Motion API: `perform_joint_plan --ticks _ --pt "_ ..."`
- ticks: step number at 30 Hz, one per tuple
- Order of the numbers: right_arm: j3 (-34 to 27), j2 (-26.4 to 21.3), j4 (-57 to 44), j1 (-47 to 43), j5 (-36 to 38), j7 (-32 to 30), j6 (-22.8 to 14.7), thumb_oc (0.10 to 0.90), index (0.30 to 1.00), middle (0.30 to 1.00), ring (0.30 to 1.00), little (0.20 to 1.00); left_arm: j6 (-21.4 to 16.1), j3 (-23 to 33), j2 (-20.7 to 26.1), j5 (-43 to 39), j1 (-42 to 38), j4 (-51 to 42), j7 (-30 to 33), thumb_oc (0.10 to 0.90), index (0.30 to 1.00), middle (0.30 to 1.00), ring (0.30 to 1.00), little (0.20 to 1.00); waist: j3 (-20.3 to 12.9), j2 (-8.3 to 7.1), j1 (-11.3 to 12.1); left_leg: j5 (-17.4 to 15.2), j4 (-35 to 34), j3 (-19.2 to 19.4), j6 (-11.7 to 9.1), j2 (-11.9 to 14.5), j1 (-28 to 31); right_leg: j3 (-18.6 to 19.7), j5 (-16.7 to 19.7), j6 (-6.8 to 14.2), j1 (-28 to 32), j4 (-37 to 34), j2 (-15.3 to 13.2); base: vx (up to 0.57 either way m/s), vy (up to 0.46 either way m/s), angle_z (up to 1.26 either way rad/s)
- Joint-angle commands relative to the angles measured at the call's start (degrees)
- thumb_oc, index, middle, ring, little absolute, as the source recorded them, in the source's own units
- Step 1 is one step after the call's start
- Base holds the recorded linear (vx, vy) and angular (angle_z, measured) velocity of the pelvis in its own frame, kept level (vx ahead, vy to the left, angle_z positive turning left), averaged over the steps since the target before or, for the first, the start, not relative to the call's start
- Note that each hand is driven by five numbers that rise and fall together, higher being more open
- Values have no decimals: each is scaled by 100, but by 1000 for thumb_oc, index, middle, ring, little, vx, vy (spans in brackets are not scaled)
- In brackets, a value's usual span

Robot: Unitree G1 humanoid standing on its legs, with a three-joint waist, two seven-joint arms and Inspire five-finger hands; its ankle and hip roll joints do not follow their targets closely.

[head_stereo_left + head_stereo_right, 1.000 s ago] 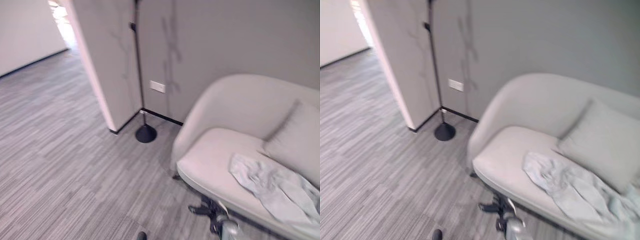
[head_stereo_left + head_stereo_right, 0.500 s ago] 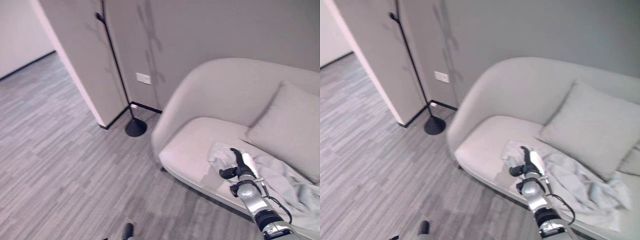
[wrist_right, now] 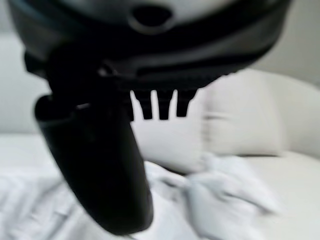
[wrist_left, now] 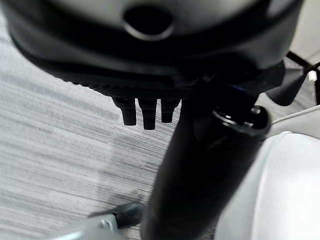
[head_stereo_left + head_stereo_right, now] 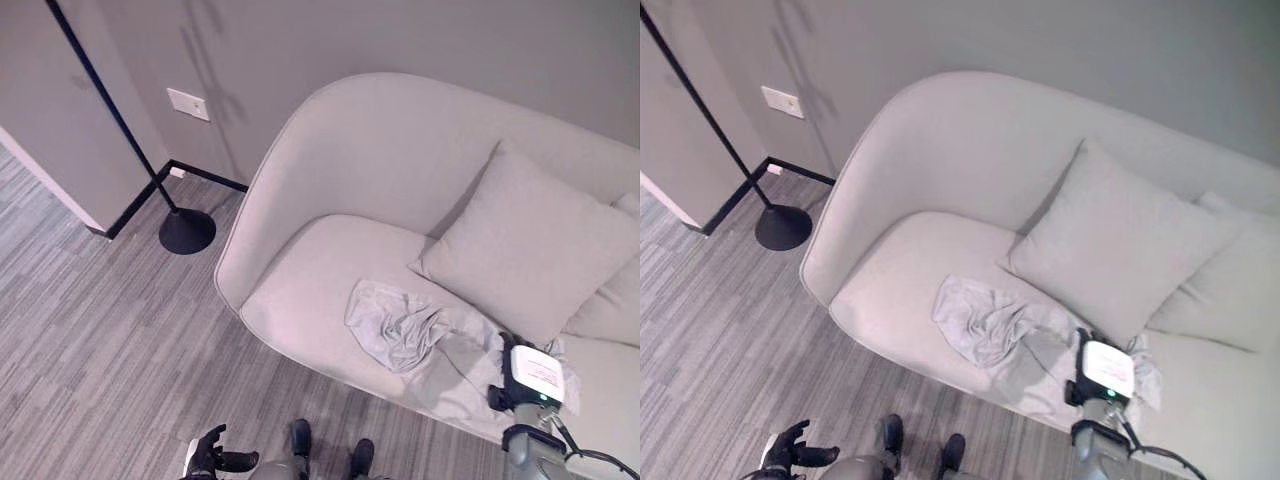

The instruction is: Hang the clothes on the sofa on the clothes rack.

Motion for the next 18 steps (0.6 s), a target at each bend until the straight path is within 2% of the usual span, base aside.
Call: perform_joint_plan --ticks 1,2,3,4,5,6,7,8,9,11,14,16,17,18 --pt "-369 -826 -304 -1024 -302 -560 415 800 900 900 900 900 -92 169 -428 -1 -73 167 94 800 900 900 900 900 -30 290 544 -400 -109 -294 -670 889 209 -457 -475 169 144 700 -160 -292 -239 -68" --pt "-402 -856 -251 -991 -275 -591 442 800 900 900 900 900 -136 206 -402 -115 -30 58 104 800 900 900 900 900 44 366 667 -392 9 -221 -656 992 127 -541 -494 130 211 928 -393 -110 -159 -56" --pt "-473 -884 -211 -960 -233 -634 445 800 900 900 900 900 -183 216 -372 -201 8 -33 133 800 900 900 900 900 72 397 760 -405 89 -230 -664 1056 81 -441 -495 135 274 1076 -574 -101 -74 -50" --pt "-474 -884 -211 -959 -232 -634 444 800 900 900 900 900 -182 214 -371 -202 8 -33 133 800 900 900 900 900 73 395 765 -408 92 -226 -664 1056 81 -437 -498 135 271 1080 -576 -33 -99 -39" --pt "-552 -889 -180 -926 -143 -675 422 800 900 900 900 900 -228 237 -336 -312 20 -132 118 800 900 900 900 900 87 393 846 -403 199 -285 -679 1119 2 -257 -448 183 375 1183 -751 -60 -163 -12" --pt "-601 -879 -171 -858 -15 -702 324 800 900 900 900 900 -272 225 -297 -385 -1 -159 112 800 900 900 900 900 107 309 902 -374 315 -320 -692 1164 -125 -43 -354 255 509 1232 -858 -106 -375 5" --pt "-596 -914 -244 -750 132 -601 205 800 900 900 900 900 -312 223 -297 -508 -97 -207 131 800 900 900 900 900 194 94 907 -354 561 -501 -820 1233 -380 465 -898 271 809 992 -641 -123 -410 15" --pt "-546 -916 -257 -751 191 -541 114 800 900 900 900 900 -310 271 -281 -574 -114 -172 171 800 900 900 900 900 182 27 904 -306 604 -533 -873 1291 -457 454 -974 257 818 896 -592 -75 -314 25" --pt "-539 -914 -251 -759 195 -542 109 800 900 900 900 900 -312 277 -277 -576 -116 -168 170 800 900 900 900 900 176 23 895 -307 611 -540 -881 1297 -468 448 -975 250 818 886 -584 -57 -197 21" --pt "-396 -846 -72 -916 531 -644 -110 800 900 900 900 900 -319 343 -287 -577 -121 -101 331 800 900 900 900 900 259 -5 978 -212 658 -584 -984 1466 -570 162 -952 237 784 780 -474 -105 -276 -2" --pt "36 -753 384 -1394 1015 -673 -509 800 900 900 900 900 -383 236 -407 -521 -275 -52 408 800 900 900 900 900 361 115 1003 81 494 -698 -1126 1657 -657 -88 -936 194 815 467 -235 -131 -261 -12" --pt "318 -706 1064 -1881 1519 -706 -733 800 900 900 900 900 -422 -78 -460 -198 -341 -74 484 800 900 900 900 900 406 279 1055 286 166 -734 -1192 1778 -643 -231 -886 219 853 232 -123 -106 -166 2" --pt "640 -755 1583 -2310 1793 -701 -888 800 900 900 900 900 -448 -382 -502 61 -340 -82 499 800 900 900 900 900 402 442 1098 435 -153 -771 -1228 1855 -594 -271 -799 237 920 -33 -60 -71 -115 -2" --pt "768 -814 1908 -2454 1847 -682 -946 800 900 900 900 900 -440 -449 -501 118 -341 -89 490 800 900 900 900 900 380 519 1119 496 -272 -780 -1244 1862 -571 -282 -785 236 936 -106 -37 -83 -87 -8"
